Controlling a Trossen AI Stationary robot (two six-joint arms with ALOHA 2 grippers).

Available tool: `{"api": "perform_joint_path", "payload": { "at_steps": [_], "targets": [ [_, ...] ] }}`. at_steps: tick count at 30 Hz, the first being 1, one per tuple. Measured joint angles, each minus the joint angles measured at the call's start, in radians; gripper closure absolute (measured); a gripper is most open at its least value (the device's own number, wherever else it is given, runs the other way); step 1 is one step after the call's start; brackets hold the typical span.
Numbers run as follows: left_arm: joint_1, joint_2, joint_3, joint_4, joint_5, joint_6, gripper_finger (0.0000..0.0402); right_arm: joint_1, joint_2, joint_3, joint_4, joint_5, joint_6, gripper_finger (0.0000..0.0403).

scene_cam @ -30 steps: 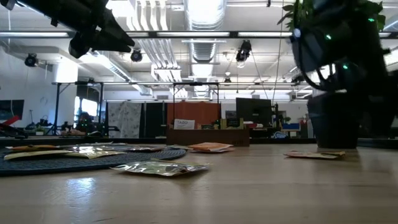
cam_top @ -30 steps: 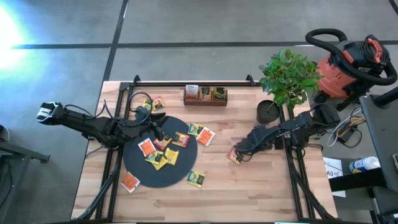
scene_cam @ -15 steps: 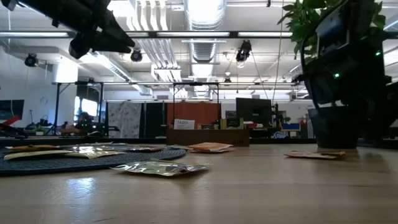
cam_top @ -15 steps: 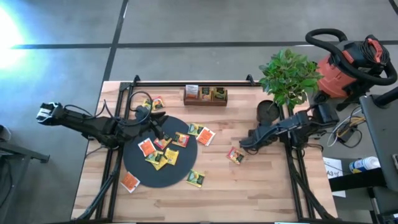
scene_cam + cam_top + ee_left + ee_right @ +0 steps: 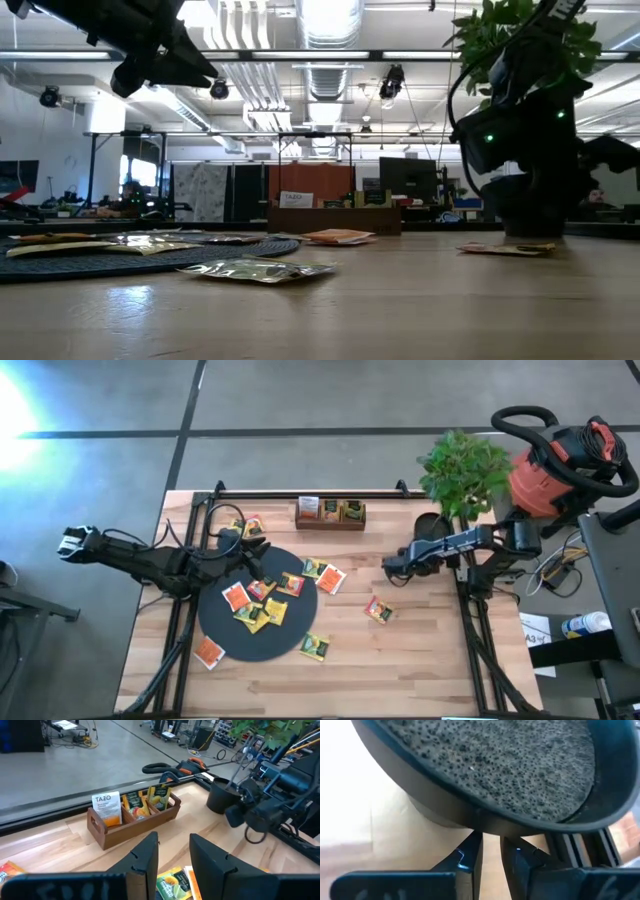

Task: Pick & Place Tea
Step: Adjust the black potted plant, then put the green tea bag into the right section of the wooden organizer

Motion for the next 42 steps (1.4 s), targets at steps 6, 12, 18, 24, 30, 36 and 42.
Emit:
{"api": "perform_joint_path", "payload": {
  "at_steps": [6,12,18,24,30,36,42],
  "targets": [
    [0.0,0.0,0.0,0.0,0.0,-0.008,0.0296,-0.09,0.0,0.0,0.048,0.034,-0.102,0.034],
    [0.004,0.0,0.0,0.0,0.0,-0.008,0.0296,-0.121,0.0,0.0,0.104,0.041,-0.229,0.0337],
    [0.004,0.0,0.0,0.0,0.005,-0.008,0.0296,-0.108,-0.002,0.019,0.098,-0.149,-0.356,0.0339],
    [0.004,0.0,0.0,-0.002,0.006,-0.008,0.0296,-0.001,-0.015,0.06,0.1,-0.335,-0.476,0.0341],
    [0.005,0.0,0.0,-0.021,0.013,-0.008,0.0296,0.101,-0.015,0.122,0.165,-0.546,-0.644,0.0351],
    [0.015,0.002,0.0,-0.062,0.139,-0.023,0.0296,0.158,-0.015,0.185,0.373,-0.622,-0.701,0.0332],
    [0.038,0.04,-0.002,-0.129,0.364,-0.089,0.0296,0.174,-0.015,0.28,0.545,-0.638,-0.802,0.0284]
  ]
}}
